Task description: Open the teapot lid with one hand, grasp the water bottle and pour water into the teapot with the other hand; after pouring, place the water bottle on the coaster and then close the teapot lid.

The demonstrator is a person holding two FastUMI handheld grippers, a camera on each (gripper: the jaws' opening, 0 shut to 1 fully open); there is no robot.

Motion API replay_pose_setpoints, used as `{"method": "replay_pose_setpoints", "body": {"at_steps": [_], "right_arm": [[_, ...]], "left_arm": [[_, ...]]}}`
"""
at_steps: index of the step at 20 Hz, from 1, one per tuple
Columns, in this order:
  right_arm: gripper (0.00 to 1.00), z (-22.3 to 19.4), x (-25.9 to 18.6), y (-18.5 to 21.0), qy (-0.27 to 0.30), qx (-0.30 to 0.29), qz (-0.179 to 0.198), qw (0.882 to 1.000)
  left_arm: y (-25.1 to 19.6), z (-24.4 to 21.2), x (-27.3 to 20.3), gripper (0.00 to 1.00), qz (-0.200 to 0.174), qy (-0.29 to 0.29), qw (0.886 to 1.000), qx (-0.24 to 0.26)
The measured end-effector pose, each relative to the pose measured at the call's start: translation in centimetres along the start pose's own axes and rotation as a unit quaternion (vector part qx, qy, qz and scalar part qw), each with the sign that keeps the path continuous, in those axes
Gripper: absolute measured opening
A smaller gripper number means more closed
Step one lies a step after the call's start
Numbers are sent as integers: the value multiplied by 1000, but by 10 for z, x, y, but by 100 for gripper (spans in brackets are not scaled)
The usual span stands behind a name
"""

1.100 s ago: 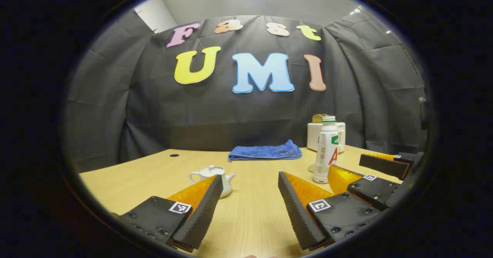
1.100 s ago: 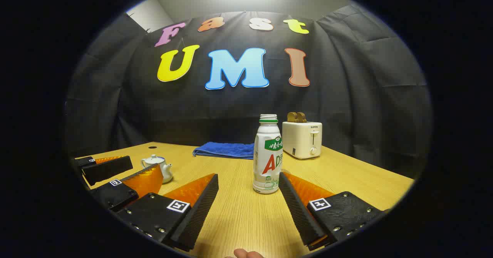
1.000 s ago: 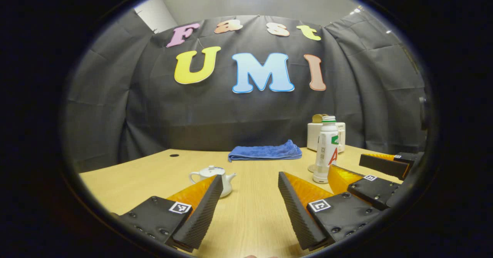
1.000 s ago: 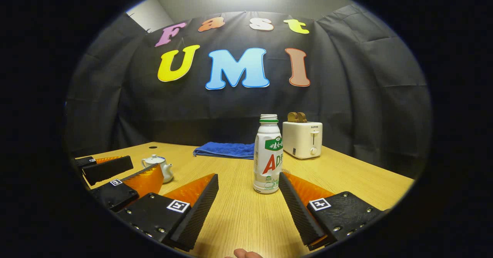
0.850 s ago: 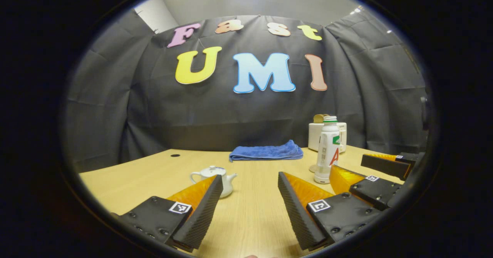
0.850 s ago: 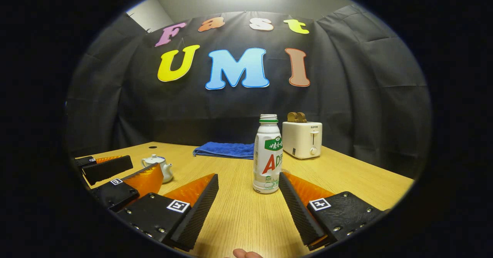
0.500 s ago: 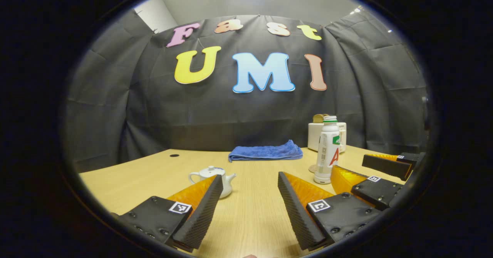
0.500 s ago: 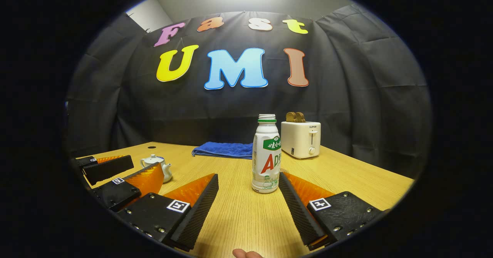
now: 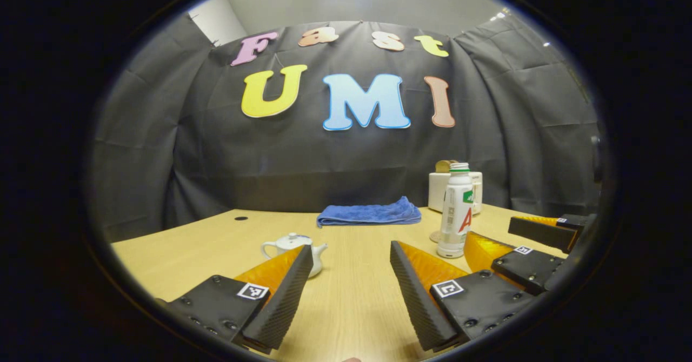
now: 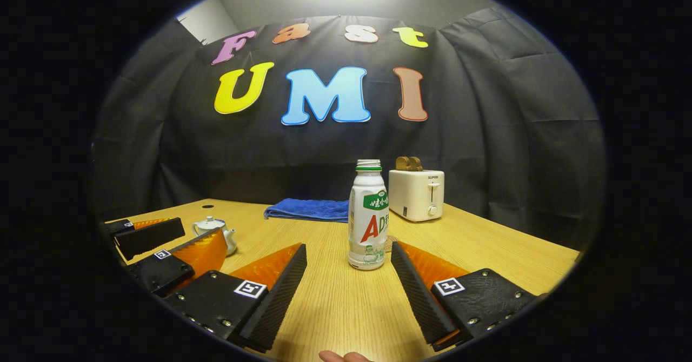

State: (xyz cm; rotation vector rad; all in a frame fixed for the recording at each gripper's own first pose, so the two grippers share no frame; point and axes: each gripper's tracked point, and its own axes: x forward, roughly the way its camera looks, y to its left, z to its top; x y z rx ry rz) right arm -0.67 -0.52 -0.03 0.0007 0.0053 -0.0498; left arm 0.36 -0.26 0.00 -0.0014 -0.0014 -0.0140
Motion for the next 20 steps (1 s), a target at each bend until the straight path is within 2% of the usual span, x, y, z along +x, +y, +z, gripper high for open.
{"method": "replay_pose_setpoints", "body": {"at_steps": [5,10,14,20], "right_arm": [[97,-4,3,3,11,0,7,1000],[97,-6,10,2,22,3,13,1000],[97,-8,15,1,32,10,16,999],[97,3,21,-8,18,10,10,1000]], "left_arm": [[-1,1,6,100,-17,0,1000,-1],[22,7,28,100,-22,-8,1000,-15],[64,15,62,100,7,-13,1000,-2],[88,-1,112,100,9,18,1000,10]]}}
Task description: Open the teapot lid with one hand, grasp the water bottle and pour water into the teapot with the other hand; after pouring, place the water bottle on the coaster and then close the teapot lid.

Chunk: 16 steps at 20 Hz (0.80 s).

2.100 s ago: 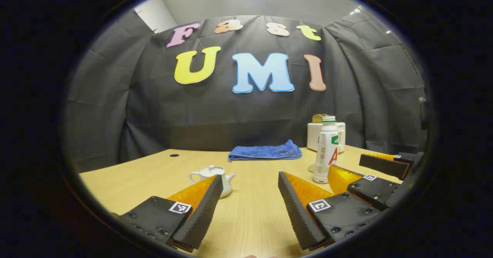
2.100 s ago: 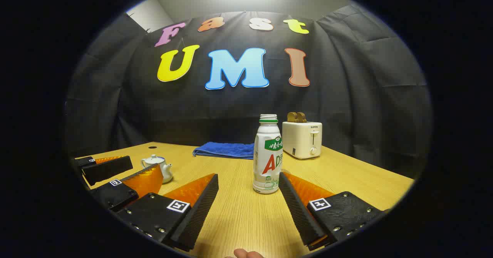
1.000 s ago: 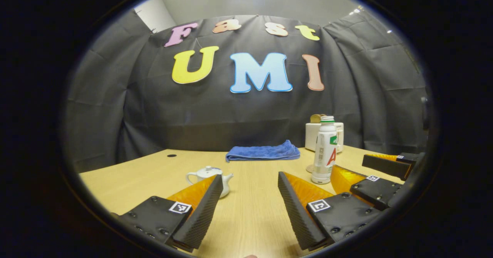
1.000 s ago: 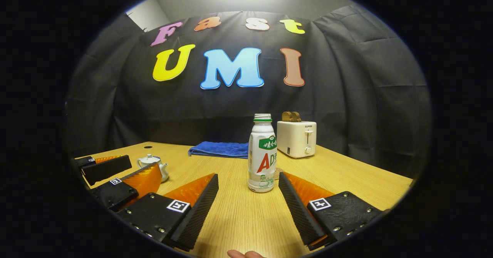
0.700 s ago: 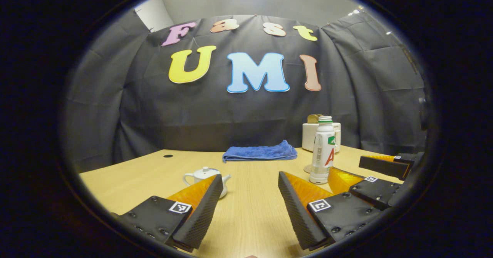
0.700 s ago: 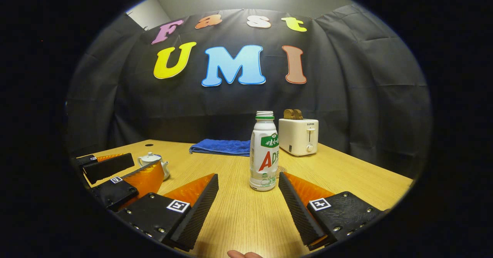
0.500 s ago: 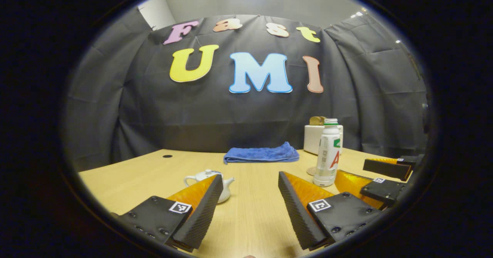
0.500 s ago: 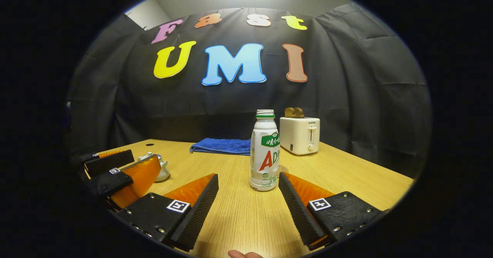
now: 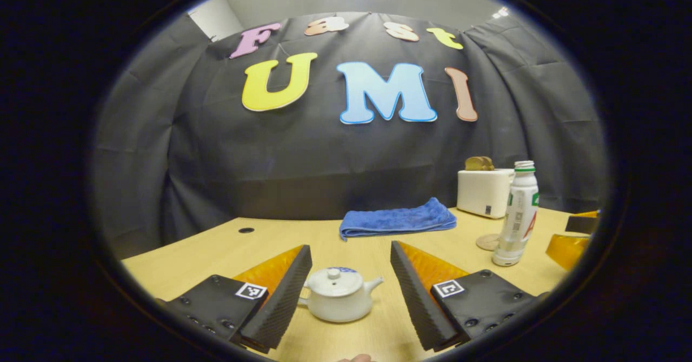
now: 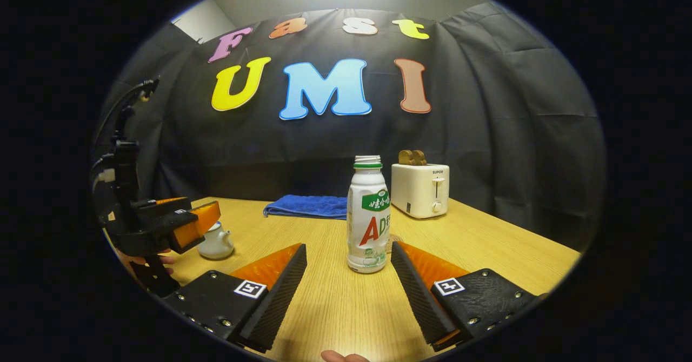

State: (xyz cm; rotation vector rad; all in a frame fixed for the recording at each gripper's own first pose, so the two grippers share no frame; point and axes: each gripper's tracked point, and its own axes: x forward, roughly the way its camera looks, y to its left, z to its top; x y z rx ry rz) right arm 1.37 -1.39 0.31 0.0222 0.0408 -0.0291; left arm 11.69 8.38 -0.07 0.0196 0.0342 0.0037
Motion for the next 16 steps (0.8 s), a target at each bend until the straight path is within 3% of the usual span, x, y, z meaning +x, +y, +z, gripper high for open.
{"method": "replay_pose_setpoints", "body": {"at_steps": [5,9,11,15,16], "right_arm": [[97,6,2,-8,-7,5,-5,1000],[97,10,2,-9,-14,13,0,1000],[97,11,2,-12,-16,14,-2,1000],[97,13,2,-12,-15,29,4,999],[97,14,2,-12,-17,32,5,999]], "left_arm": [[18,-19,31,100,19,34,999,2],[21,-25,43,100,13,52,998,-18],[17,-28,45,91,5,56,998,-15],[17,-29,48,46,7,70,997,8],[16,-32,49,46,9,68,998,10]]}}
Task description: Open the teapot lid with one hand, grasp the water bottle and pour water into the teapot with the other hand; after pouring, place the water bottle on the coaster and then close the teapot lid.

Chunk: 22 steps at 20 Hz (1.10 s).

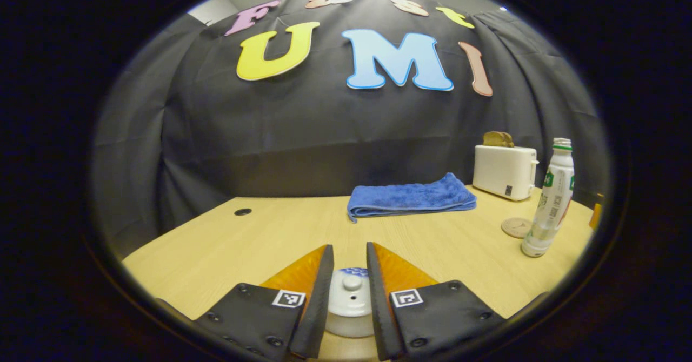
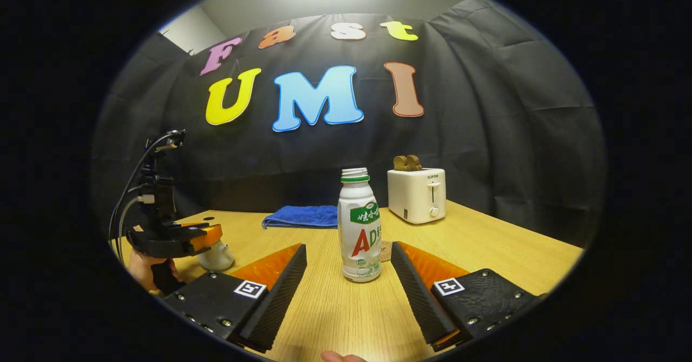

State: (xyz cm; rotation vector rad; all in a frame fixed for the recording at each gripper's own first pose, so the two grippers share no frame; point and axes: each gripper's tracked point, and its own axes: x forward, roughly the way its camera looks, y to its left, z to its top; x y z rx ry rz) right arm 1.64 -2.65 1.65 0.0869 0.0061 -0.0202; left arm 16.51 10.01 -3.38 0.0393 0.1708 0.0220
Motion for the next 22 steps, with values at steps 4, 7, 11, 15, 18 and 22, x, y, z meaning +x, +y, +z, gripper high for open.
{"method": "replay_pose_setpoints", "body": {"at_steps": [4,7,11,15,18,22], "right_arm": [[97,-1,6,-7,1,-6,1,1000],[97,5,16,-18,-6,-9,-6,1000],[97,16,37,-37,-15,-37,-26,999],[97,15,58,-30,-7,-51,-7,999],[97,10,71,-26,6,-52,0,999],[97,10,83,-26,13,-59,4,998]], "left_arm": [[0,2,-2,24,4,1,1000,15],[-1,2,-2,17,3,2,1000,20],[-1,7,-3,13,0,-2,1000,20],[1,25,-10,17,0,-28,999,25],[-1,27,-11,17,-4,-29,999,35],[4,37,-15,17,-4,-36,999,28]]}}
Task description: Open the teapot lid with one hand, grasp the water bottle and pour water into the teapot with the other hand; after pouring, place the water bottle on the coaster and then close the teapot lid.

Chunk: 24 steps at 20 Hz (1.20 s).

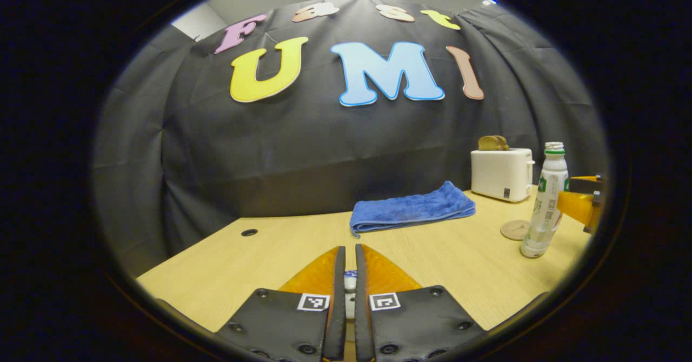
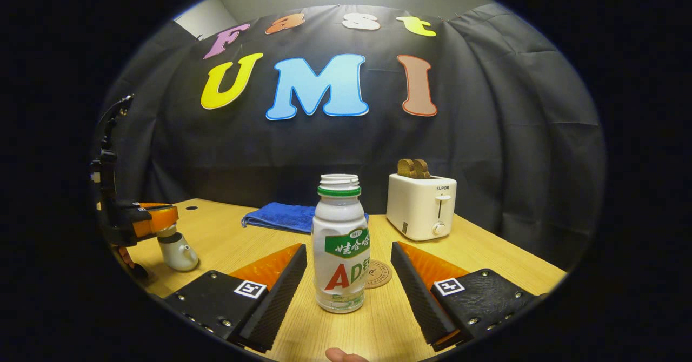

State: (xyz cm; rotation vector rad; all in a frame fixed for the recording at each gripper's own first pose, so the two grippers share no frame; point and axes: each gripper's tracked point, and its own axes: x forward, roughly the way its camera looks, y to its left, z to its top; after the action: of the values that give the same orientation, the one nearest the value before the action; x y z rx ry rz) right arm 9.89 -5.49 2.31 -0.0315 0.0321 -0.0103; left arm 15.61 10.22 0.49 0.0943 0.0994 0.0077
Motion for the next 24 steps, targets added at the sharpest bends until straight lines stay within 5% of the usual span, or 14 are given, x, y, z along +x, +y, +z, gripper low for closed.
{"method": "replay_pose_setpoints", "body": {"at_steps": [6,17,19,20,24], "right_arm": [[97,-1,21,2,2,-39,-5,999],[96,-36,54,-2,57,3,6,998],[88,-38,57,2,61,-10,6,998],[75,-37,58,2,59,-16,6,998],[72,-35,57,0,62,-34,4,998]], "left_arm": [[2,12,-8,17,-2,-10,1000,-2],[19,56,-39,13,5,-56,998,-17],[21,58,-42,17,5,-60,998,-18],[22,58,-43,17,5,-58,998,-19],[27,56,-49,13,3,-55,998,-37]]}}
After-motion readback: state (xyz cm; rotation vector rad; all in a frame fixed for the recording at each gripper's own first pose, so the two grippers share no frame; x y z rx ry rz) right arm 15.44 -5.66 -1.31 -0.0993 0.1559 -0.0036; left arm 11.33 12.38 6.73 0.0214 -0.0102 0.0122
